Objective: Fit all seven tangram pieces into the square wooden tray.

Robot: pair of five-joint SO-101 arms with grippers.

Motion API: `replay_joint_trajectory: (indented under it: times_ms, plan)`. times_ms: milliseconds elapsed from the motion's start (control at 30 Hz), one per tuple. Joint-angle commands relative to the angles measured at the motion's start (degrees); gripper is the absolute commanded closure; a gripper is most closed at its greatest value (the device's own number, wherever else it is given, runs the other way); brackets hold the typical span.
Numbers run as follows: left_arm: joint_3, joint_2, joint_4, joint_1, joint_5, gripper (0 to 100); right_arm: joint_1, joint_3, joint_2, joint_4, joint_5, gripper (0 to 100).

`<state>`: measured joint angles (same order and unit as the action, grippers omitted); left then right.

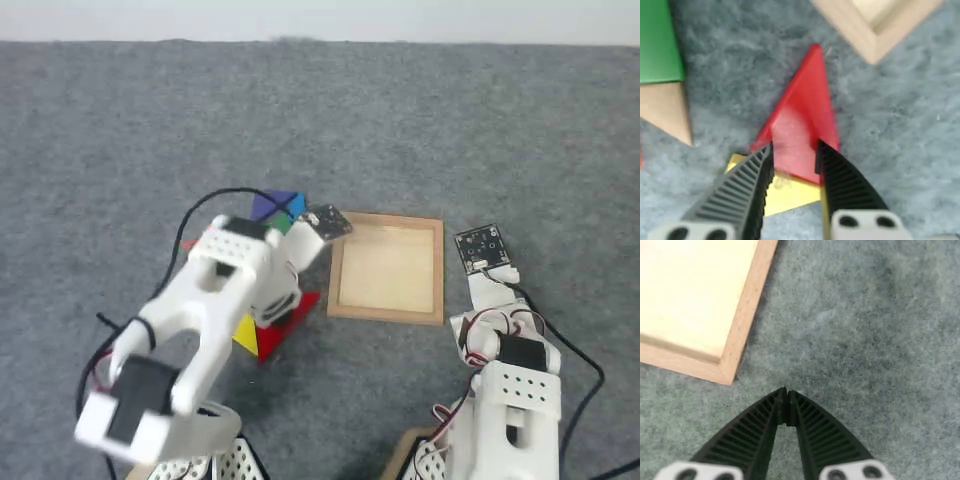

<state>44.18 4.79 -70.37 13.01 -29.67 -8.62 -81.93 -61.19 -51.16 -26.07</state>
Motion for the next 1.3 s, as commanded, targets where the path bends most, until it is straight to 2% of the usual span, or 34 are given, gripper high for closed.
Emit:
replay_joint_trajectory:
  times_ms: [0, 133, 200, 333, 533, 733, 833, 900, 1267]
  plan:
    - [6.29, 11.69, -1.67, 4.57, 2.73, 88, 0.4, 0.62, -1.54, 0.31, -0.7, 98.8]
    - [6.37, 20.31, -3.43, 0.44, 4.66, 81, 0.4, 0.62, -1.54, 0.04, -0.7, 98.8]
    - [6.2, 21.01, -2.81, -2.81, 4.48, 77, 0.4, 0.62, -1.54, -0.04, -0.7, 98.8]
    - [5.49, 19.16, 0.18, -7.3, 2.02, 77, 0.4, 0.62, -1.54, -0.04, -0.7, 98.8]
    - [4.44, 9.41, 1.49, -7.21, 1.58, 77, 0.4, 0.62, -1.54, -0.13, -0.62, 98.9]
    - [4.53, 1.58, 7.74, -7.3, 2.11, 77, 0.48, 0.62, -1.54, -0.13, -0.62, 98.9]
    - [4.26, -2.11, 9.49, -7.21, 3.25, 72, 0.48, 0.62, -1.54, -0.13, -0.62, 98.9]
    - [2.68, -3.52, 8.79, -7.21, 3.34, 69, 0.48, 0.62, -1.54, -0.13, -0.7, 98.9]
    - [-2.59, -6.15, 9.41, -7.21, 4.92, 71, 0.48, 0.62, -1.54, -0.13, -0.7, 98.9]
